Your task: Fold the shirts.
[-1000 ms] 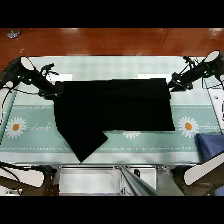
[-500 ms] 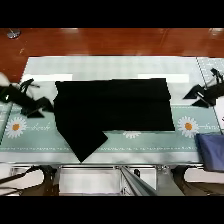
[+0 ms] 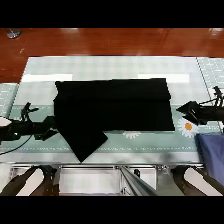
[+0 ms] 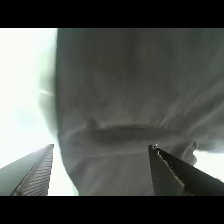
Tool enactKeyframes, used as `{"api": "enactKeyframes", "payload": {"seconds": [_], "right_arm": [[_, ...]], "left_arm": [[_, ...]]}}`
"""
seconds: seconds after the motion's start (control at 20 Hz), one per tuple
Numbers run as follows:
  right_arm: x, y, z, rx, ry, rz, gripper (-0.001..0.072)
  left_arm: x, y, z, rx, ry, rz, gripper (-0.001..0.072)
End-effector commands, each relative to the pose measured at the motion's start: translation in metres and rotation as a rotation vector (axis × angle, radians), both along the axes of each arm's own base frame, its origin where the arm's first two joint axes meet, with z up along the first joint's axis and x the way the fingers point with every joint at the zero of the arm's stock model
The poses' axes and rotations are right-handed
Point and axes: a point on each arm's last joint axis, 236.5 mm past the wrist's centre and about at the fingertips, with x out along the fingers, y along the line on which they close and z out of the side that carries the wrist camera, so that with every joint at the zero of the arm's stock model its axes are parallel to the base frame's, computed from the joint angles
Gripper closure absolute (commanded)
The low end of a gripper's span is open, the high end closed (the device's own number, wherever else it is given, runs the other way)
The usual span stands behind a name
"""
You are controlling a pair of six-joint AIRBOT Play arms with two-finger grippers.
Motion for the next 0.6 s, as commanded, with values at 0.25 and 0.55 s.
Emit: {"api": "enactKeyframes", "payload": {"seconds": [0.25,0.55], "right_arm": [[-0.001,0.019,0.003,0.033,-0.013,0.023,0.0091],[-0.034,-0.034,-0.011,-0.042,0.143,-0.107,0.0091]], "left_arm": [[-0.024,-0.051,-0.007,-0.039,0.007,-0.156,0.0006],[-0.041,-0.074,-0.006,-0.043,0.009,-0.288,0.0552]]}}
